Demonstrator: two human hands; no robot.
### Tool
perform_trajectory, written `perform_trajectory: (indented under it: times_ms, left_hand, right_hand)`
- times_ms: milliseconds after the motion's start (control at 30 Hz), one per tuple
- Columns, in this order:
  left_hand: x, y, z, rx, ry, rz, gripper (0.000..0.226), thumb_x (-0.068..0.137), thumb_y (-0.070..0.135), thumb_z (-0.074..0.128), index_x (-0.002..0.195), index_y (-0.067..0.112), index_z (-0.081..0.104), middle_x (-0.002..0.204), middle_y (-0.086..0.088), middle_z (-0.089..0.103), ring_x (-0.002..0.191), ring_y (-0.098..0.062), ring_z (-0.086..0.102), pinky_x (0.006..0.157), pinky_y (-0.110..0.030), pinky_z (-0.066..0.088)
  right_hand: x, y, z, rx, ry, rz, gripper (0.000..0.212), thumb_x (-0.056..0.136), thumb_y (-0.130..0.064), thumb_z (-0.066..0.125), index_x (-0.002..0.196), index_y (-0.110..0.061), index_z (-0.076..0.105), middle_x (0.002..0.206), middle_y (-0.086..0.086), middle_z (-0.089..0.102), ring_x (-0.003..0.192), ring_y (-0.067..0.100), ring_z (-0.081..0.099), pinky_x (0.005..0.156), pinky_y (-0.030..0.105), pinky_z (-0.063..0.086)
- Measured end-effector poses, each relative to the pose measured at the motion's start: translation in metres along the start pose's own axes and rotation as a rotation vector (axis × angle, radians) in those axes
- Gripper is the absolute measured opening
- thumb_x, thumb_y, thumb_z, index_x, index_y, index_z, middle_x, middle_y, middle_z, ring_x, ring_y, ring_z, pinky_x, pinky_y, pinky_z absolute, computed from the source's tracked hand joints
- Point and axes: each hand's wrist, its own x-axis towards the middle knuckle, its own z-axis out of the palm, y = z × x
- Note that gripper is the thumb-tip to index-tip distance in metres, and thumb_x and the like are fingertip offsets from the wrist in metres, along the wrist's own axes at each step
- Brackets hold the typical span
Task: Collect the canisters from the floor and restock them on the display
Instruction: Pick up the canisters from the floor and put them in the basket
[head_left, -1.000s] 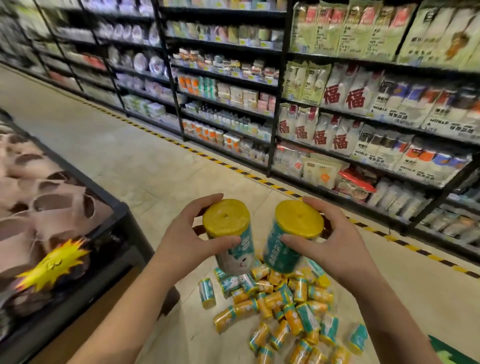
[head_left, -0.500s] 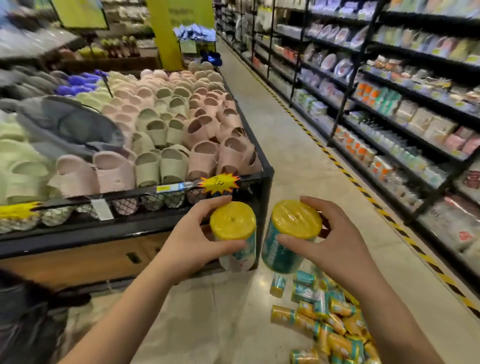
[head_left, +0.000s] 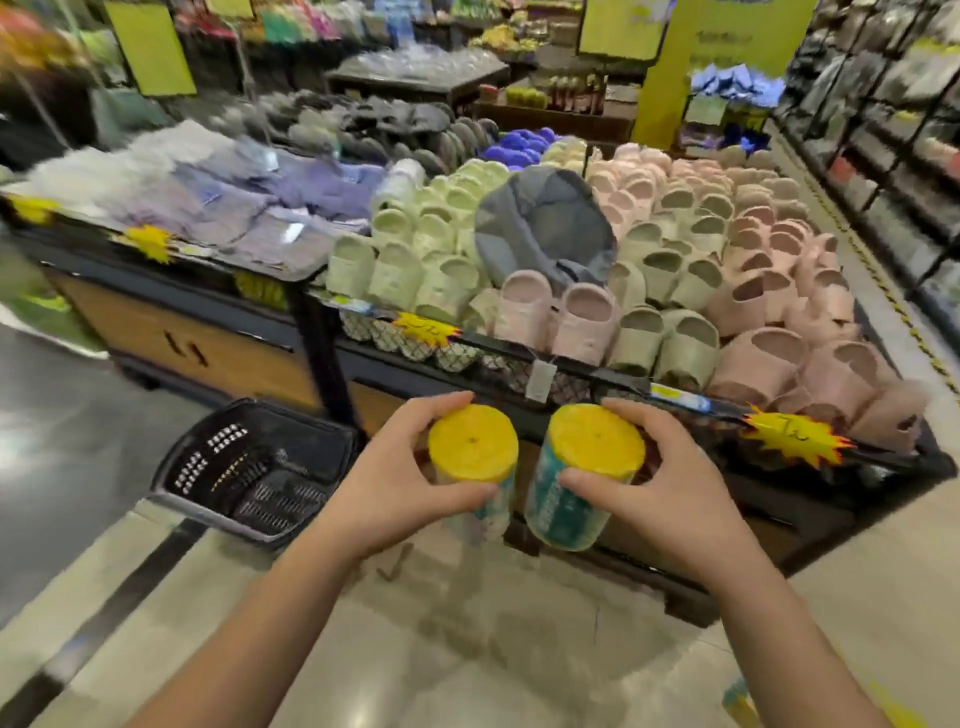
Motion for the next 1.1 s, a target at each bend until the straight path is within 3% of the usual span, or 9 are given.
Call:
perform_trajectory:
  times_ms: [100,267,400,533,667,833,1000,1100]
  left_hand:
    - [-0.011,-0.034,-0.055,0.101,0.107,-0.037,0.087,0.068,0.033,0.093,0.142,0.04,0.047,0.134,0.025,0.05,0.122,0.01,0.05,0.096,-0.007,0.042]
    - [-0.028,-0.083,-0.125,0.19,0.244,-0.14,0.088,0.069,0.04,0.091,0.143,0.04,0.044,0.133,0.022,0.046,0.123,0.008,0.046,0.099,-0.019,0.043]
    - [-0.029,-0.123,-0.172,0.214,0.377,-0.248,0.088,0.068,0.042,0.091,0.142,0.042,0.044,0.13,0.023,0.043,0.121,0.011,0.042,0.1,-0.02,0.043]
    - [-0.013,-0.159,-0.217,0.271,0.45,-0.345,0.092,0.068,0.044,0.09,0.145,0.043,0.04,0.131,0.026,0.04,0.123,0.006,0.043,0.1,-0.024,0.042]
    - [0.011,-0.187,-0.259,0.312,0.534,-0.459,0.091,0.066,0.041,0.09,0.143,0.043,0.042,0.132,0.016,0.041,0.122,-0.001,0.046,0.1,-0.021,0.04]
    - [0.031,-0.219,-0.31,0.378,0.633,-0.538,0.081,0.065,0.045,0.089,0.136,0.042,0.05,0.127,0.011,0.045,0.118,-0.005,0.046,0.1,-0.026,0.041]
    - [0.052,-0.259,-0.366,0.378,0.637,-0.553,0.075,0.067,0.047,0.089,0.129,0.05,0.048,0.123,0.013,0.047,0.116,-0.002,0.046,0.095,-0.021,0.04]
    - [0.066,-0.292,-0.403,0.364,0.608,-0.539,0.072,0.068,0.046,0.089,0.127,0.05,0.048,0.122,0.015,0.048,0.112,0.008,0.044,0.09,-0.008,0.036]
  right_hand:
    - [0.029,-0.025,0.06,0.026,-0.102,-0.041,0.08,0.058,-0.056,0.092,0.127,-0.05,0.053,0.128,-0.027,0.053,0.115,-0.005,0.054,0.099,0.033,0.051]
    - [0.072,-0.061,0.15,0.007,-0.264,-0.148,0.08,0.064,-0.051,0.092,0.132,-0.049,0.051,0.126,-0.033,0.048,0.114,-0.017,0.046,0.092,0.021,0.045]
    - [0.116,-0.082,0.22,0.003,-0.392,-0.22,0.082,0.064,-0.049,0.092,0.134,-0.045,0.05,0.128,-0.031,0.047,0.117,-0.014,0.047,0.093,0.02,0.043]
    - [0.171,-0.098,0.285,0.0,-0.487,-0.315,0.085,0.06,-0.052,0.092,0.134,-0.042,0.052,0.124,-0.026,0.048,0.115,-0.008,0.049,0.089,0.017,0.041]
    - [0.226,-0.115,0.347,0.006,-0.589,-0.365,0.089,0.058,-0.056,0.09,0.137,-0.037,0.052,0.124,-0.019,0.048,0.115,-0.002,0.048,0.086,0.012,0.037]
    - [0.273,-0.138,0.413,0.004,-0.715,-0.459,0.083,0.06,-0.057,0.09,0.13,-0.044,0.048,0.123,-0.026,0.043,0.116,-0.011,0.044,0.088,0.007,0.035]
    - [0.306,-0.158,0.479,-0.011,-0.767,-0.477,0.082,0.061,-0.05,0.091,0.13,-0.042,0.048,0.121,-0.031,0.04,0.116,-0.007,0.044,0.095,0.017,0.039]
    - [0.325,-0.166,0.523,-0.041,-0.774,-0.466,0.083,0.058,-0.057,0.089,0.128,-0.042,0.048,0.12,-0.031,0.04,0.115,-0.007,0.045,0.092,0.014,0.038]
